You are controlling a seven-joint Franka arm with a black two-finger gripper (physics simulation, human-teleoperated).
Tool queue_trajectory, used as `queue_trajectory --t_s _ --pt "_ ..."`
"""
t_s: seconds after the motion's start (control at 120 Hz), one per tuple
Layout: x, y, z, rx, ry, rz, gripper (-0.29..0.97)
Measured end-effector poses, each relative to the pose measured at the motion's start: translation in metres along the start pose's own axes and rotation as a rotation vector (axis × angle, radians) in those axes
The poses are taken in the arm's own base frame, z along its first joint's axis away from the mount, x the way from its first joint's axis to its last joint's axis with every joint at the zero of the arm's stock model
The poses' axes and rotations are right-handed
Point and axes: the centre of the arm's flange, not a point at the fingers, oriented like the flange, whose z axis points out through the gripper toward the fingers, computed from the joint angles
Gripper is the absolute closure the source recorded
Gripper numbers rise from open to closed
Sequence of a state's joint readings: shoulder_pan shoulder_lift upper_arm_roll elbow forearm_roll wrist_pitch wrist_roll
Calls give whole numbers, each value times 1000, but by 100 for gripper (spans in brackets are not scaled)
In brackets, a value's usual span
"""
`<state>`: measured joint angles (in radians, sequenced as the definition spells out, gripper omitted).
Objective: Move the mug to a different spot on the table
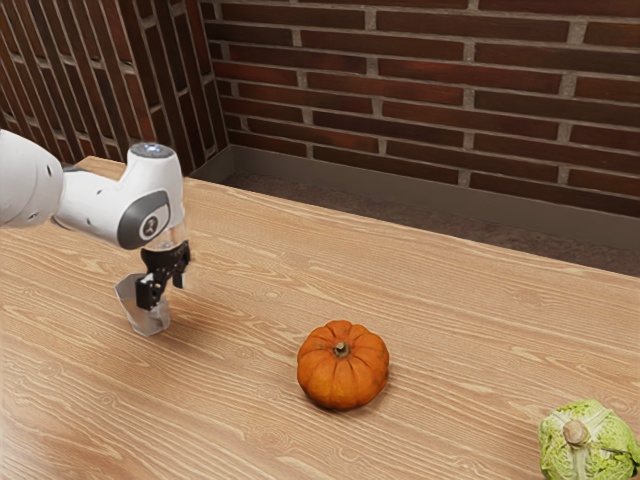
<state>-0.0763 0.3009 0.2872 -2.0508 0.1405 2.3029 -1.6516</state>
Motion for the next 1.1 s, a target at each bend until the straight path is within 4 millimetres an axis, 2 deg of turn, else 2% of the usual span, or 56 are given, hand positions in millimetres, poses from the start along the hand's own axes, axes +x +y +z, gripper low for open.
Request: queue_trajectory --t_s 0.275,0.5,1.1 --pt "2 1 23 33 6 -6 0" --pt "3 1 24 34 4 -10 4" --pt "4 2 21 36 -11 -33 47"
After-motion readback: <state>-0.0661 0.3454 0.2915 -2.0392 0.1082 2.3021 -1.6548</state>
